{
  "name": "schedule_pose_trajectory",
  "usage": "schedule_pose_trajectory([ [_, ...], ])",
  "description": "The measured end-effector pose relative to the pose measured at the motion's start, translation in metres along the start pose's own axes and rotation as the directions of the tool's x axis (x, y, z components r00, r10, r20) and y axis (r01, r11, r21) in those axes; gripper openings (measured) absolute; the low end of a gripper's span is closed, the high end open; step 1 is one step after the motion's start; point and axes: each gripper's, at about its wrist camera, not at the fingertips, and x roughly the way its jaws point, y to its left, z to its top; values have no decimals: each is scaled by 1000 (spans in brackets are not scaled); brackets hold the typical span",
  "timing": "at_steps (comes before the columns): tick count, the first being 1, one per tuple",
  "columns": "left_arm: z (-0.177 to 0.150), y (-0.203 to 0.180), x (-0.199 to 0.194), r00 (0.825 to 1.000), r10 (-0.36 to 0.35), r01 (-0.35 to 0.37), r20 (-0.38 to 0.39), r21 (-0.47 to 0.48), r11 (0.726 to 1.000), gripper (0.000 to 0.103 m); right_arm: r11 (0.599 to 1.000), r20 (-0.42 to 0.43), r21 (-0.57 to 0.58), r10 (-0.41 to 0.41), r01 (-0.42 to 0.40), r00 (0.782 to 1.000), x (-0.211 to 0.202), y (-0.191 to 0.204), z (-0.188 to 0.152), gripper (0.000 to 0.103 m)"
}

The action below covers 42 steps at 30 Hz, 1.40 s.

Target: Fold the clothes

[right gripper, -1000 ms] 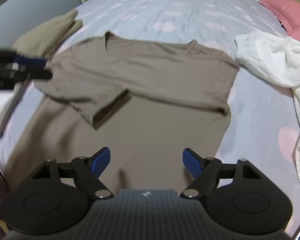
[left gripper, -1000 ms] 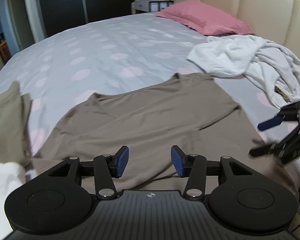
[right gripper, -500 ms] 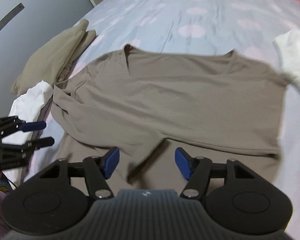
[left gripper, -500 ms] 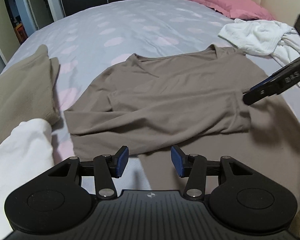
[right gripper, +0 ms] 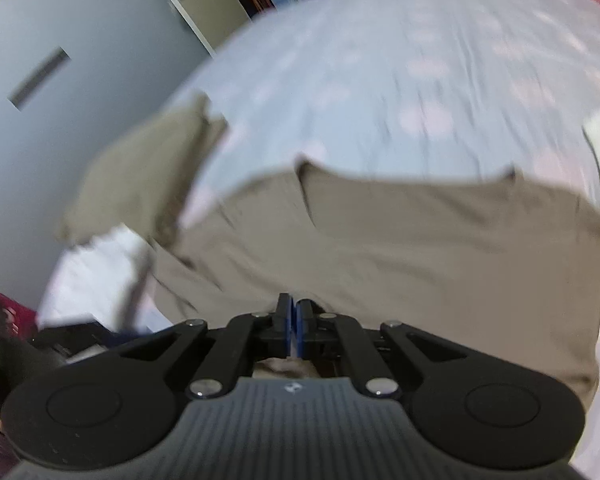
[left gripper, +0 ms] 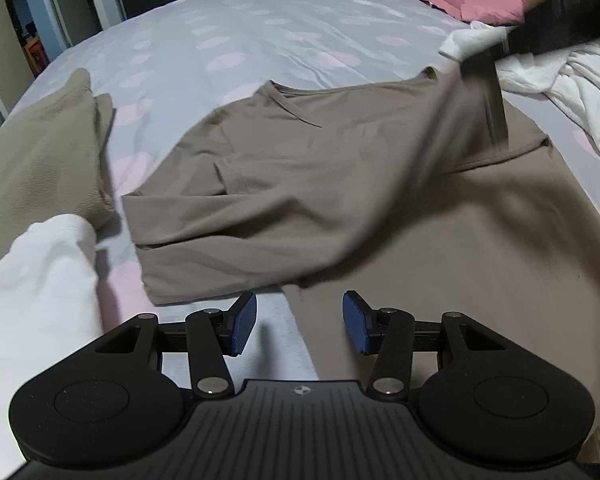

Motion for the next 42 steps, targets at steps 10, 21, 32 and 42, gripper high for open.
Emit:
schedule_pose_trajectory([
  [10, 10, -8, 13, 994, -60, 60, 93, -1, 998, 45, 998, 240, -13, 58, -57, 969, -70, 7, 49, 3],
  [21, 45, -36, 36, 985, -84, 81, 154, 25, 996, 44, 999, 297, -30, 38, -30, 954, -90, 11, 61, 3],
  [32, 55, -34, 32, 991, -50, 53, 128, -15, 998, 45, 986, 38, 76, -155, 151, 987, -2, -62, 32, 27],
  [42, 53, -28, 34, 993, -64, 66, 96, -19, 998, 45, 981, -121, 70, -173, 183, 977, 19, -98, -12, 36],
])
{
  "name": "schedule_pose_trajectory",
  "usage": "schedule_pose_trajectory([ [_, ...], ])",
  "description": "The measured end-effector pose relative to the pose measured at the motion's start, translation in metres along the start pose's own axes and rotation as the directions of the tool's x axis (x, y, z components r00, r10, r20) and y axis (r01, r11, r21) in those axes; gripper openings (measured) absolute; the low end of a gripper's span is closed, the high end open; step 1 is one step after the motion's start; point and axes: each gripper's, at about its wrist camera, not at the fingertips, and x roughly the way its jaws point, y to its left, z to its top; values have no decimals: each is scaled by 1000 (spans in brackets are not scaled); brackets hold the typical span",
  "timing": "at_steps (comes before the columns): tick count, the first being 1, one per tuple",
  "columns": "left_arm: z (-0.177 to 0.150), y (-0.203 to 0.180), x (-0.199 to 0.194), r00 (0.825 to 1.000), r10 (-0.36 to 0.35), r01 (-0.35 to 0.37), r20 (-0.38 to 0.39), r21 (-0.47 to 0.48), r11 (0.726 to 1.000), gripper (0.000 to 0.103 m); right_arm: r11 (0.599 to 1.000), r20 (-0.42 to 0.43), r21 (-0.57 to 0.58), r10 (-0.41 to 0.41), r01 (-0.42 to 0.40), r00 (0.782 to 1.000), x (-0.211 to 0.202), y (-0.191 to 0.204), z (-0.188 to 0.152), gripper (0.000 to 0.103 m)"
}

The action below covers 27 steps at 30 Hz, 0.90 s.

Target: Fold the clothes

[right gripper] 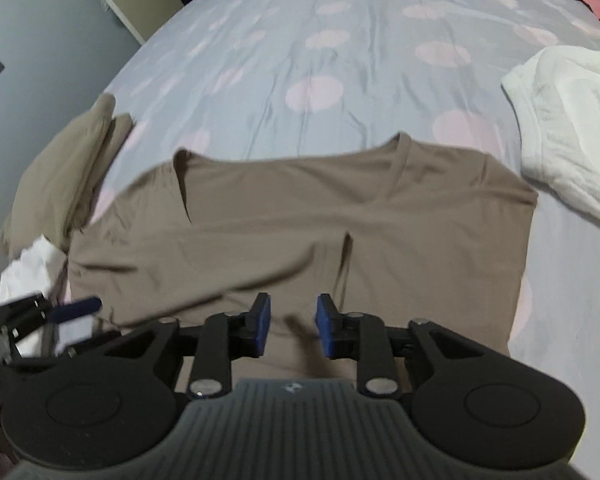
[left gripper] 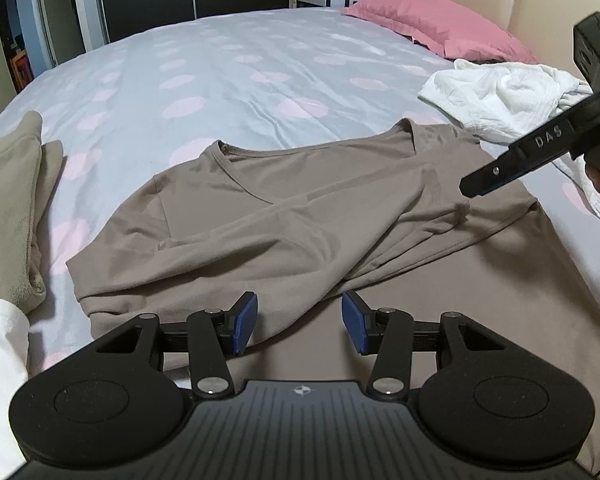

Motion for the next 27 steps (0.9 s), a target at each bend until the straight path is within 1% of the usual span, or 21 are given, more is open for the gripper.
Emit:
schedule_pose_trajectory([
  [2, 0, -2, 1, 1000, -4, 4, -5, 6, 1000, 45, 1000, -3, 0, -2, 2, 1000, 8, -4, -3, 36],
  [4, -1, -3, 2, 1000, -2, 2, -8, 11, 1000, 45, 1000, -3, 3, 21, -21, 1000, 15, -5, -4, 35],
  [5, -1, -3, 2, 1000, 0, 0, -8, 13, 1000, 45, 999, -2, -1, 35, -35, 999, 18, -4, -5, 27],
  [6, -1, -4, 2, 1000, 2, -2, -9, 14, 1000, 45, 999, 0, -6, 49, -49, 999, 20, -3, -6, 4],
  [8, -1, -4, 1, 1000, 8, -8, -9, 13, 1000, 45, 999, 0, -28, 44, -44, 999, 17, 0, -6, 4],
  [11, -4, -1, 1, 1000, 19, -19, -14, 16, 1000, 45, 997, 14, -36, 76, -75, 997, -3, -2, -5, 3],
  [13, -5, 1, 3, 999, 28, -27, -24, 19, 999, 45, 996, 18, -47, 82, -81, 996, -16, -6, -6, 3],
  [16, -6, 3, 5, 999, 31, -31, -40, 16, 999, 46, 997, -1, -58, 52, -52, 999, -25, -14, -15, 3],
  [19, -8, 2, 8, 998, 22, -21, -61, 22, 1000, 48, 997, -59, -72, 33, -37, 998, -17, -23, -27, 3],
  [22, -9, -2, 8, 997, 35, -32, -72, 41, 999, 48, 995, -123, -98, -11, -1, 992, -6, -25, -38, 4],
  [23, -9, -2, 7, 997, 39, -36, -71, 44, 998, 48, 993, -135, -114, -35, 19, 990, -6, -26, -41, 5],
  [24, -10, -2, 6, 997, 39, -36, -69, 43, 998, 49, 992, -128, -118, -49, 34, 991, -9, -27, -40, 9],
  [25, -10, -1, 6, 997, 39, -37, -68, 41, 998, 49, 992, -115, -116, -58, 44, 992, -13, -29, -39, 10],
  [27, -10, 0, 4, 997, 41, -39, -63, 35, 999, 49, 997, -69, -71, -39, 34, 997, -22, -36, -33, 18],
])
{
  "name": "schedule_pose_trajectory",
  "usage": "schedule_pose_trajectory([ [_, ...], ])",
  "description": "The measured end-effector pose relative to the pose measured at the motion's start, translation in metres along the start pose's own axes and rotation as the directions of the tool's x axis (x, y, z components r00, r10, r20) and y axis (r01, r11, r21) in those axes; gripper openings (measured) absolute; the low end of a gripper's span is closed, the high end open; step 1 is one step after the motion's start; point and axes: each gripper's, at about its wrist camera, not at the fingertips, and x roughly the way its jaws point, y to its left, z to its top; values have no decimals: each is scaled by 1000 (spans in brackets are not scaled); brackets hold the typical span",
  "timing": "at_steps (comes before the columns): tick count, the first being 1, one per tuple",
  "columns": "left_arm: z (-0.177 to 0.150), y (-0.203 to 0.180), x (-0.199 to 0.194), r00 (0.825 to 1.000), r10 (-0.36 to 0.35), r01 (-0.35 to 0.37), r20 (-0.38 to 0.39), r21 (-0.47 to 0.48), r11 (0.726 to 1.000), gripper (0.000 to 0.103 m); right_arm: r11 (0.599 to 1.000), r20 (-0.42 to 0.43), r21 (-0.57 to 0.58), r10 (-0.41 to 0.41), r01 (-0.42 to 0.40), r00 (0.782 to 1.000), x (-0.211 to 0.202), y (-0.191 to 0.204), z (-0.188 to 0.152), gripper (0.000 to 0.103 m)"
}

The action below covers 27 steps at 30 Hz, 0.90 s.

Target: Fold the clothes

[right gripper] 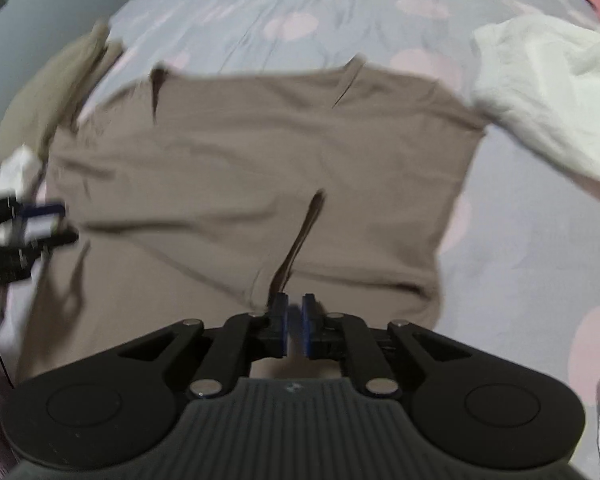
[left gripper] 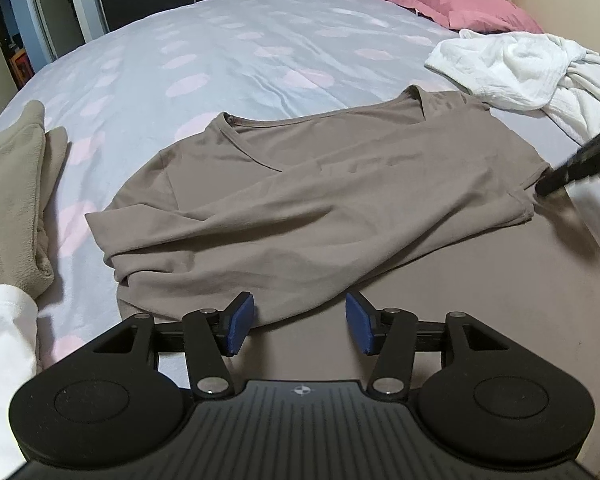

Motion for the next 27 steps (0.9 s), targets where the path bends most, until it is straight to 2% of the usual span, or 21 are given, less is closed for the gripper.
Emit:
schedule_pose_trajectory([
  [2, 0, 1, 0, 1000, 3, -3, 1, -4, 1000, 49, 999, 66, 49, 18, -21, 998, -8, -7, 7, 26],
  [6, -1, 2, -1, 1000, 4, -4, -3, -5, 1000, 49, 991, 140, 126, 27, -45, 990, -1, -14, 21, 30],
  [8, -3, 3, -3, 1000, -1, 1, -2, -3, 1000, 49, 989, 145, 143, 20, -41, 989, 8, -13, 26, 34],
  [11, -7, 5, -6, 1000, 2, -2, -3, -1, 1000, 49, 989, 128, 147, -1, -18, 992, 22, -10, 31, 34],
  [13, -10, 9, -6, 1000, 7, -7, -6, -7, 1000, 49, 988, 112, 155, 10, -28, 994, 29, -10, 31, 32],
  [14, -11, 11, -6, 1000, 9, -9, -8, -12, 1000, 49, 987, 105, 156, 20, -36, 994, 31, -10, 30, 26],
  [15, -12, 14, -6, 1000, 15, -15, -8, -19, 1000, 49, 988, 103, 152, 23, -38, 994, 33, -8, 30, 8],
  [16, -13, 16, -7, 1000, 22, -22, -8, -26, 999, 49, 989, 102, 146, 22, -37, 994, 33, -7, 30, 4],
  [21, -12, 31, -10, 1000, 28, -27, 10, -87, 996, 49, 991, 181, 115, 45, -67, 982, 7, 6, 38, 3],
  [24, -12, 32, -10, 1000, -11, 12, 12, -91, 996, 48, 990, 269, 86, 82, -109, 960, -19, 18, 50, 3],
  [27, -14, 21, -9, 997, -80, 81, 21, -44, 996, 46, 986, 351, 72, 115, -149, 929, -44, 27, 63, 3],
])
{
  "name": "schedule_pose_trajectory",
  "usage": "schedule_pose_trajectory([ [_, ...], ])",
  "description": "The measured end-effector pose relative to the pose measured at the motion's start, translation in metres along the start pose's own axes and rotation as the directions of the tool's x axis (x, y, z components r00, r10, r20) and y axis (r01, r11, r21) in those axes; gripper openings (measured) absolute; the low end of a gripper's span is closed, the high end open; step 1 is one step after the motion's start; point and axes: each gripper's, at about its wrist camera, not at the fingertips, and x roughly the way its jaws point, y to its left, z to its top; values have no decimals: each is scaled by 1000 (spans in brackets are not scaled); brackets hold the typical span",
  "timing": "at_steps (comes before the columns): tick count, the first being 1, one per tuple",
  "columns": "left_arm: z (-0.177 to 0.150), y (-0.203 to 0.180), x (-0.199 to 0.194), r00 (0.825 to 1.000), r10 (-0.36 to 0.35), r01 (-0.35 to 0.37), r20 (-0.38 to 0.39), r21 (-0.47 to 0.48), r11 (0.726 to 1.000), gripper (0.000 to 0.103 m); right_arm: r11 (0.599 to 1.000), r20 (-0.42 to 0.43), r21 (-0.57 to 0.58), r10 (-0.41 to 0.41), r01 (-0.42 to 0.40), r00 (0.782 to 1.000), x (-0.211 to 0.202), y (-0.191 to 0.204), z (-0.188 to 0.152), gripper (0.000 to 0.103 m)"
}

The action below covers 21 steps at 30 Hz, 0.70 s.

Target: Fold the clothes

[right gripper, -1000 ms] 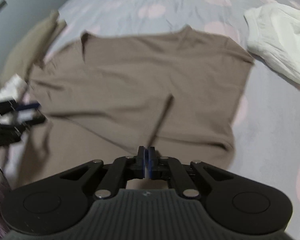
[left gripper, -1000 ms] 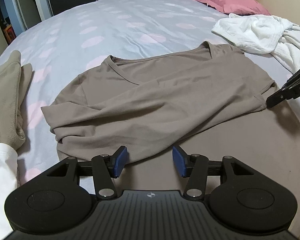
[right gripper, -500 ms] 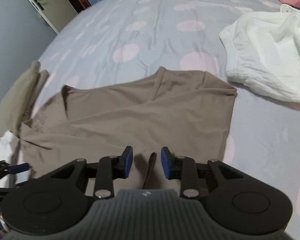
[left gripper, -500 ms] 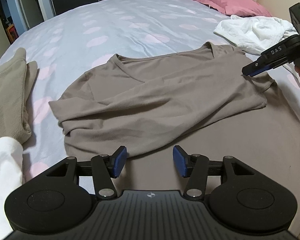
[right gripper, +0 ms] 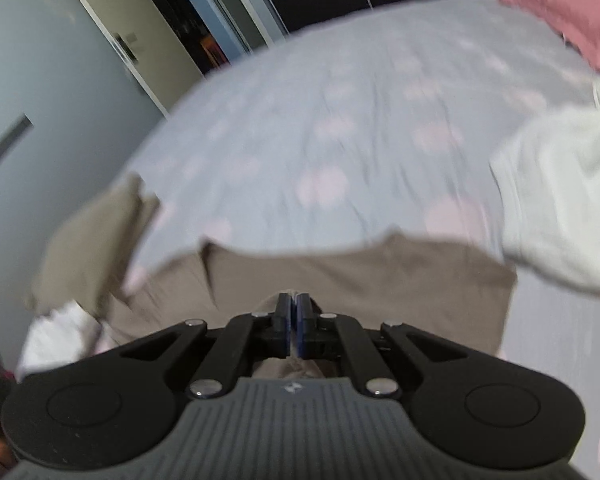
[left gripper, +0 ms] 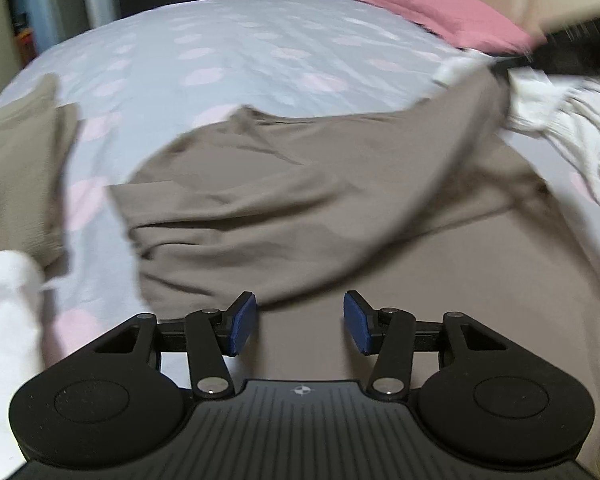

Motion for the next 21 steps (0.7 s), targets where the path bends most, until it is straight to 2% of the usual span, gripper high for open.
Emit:
schedule_pose_trajectory([
  [3, 0, -15, 2, 999, -43, 41, 31, 62, 997, 46, 1000, 71, -1, 30, -30, 997, -15, 11, 17, 3],
  [6, 2, -24, 7, 995, -45, 38, 87, 82, 996, 46, 999, 129, -13, 49, -47, 991, -29, 21, 30, 3],
  [10, 5, -19, 17, 995, 22, -27, 95, 55, 998, 46, 999, 173, -7, 45, -44, 984, -37, 24, 39, 3],
  [14, 6, -8, 25, 990, 110, -111, 86, 2, 994, 46, 1000, 205, 14, -3, 0, 979, -46, 14, 40, 3],
  [18, 3, 11, 24, 978, 192, -187, 78, -63, 980, 46, 995, 226, 58, -94, 83, 970, -54, -9, 39, 3],
  [21, 2, 18, 25, 978, 201, -196, 53, -81, 977, 44, 983, 201, 110, -166, 146, 966, -52, -27, 36, 3],
])
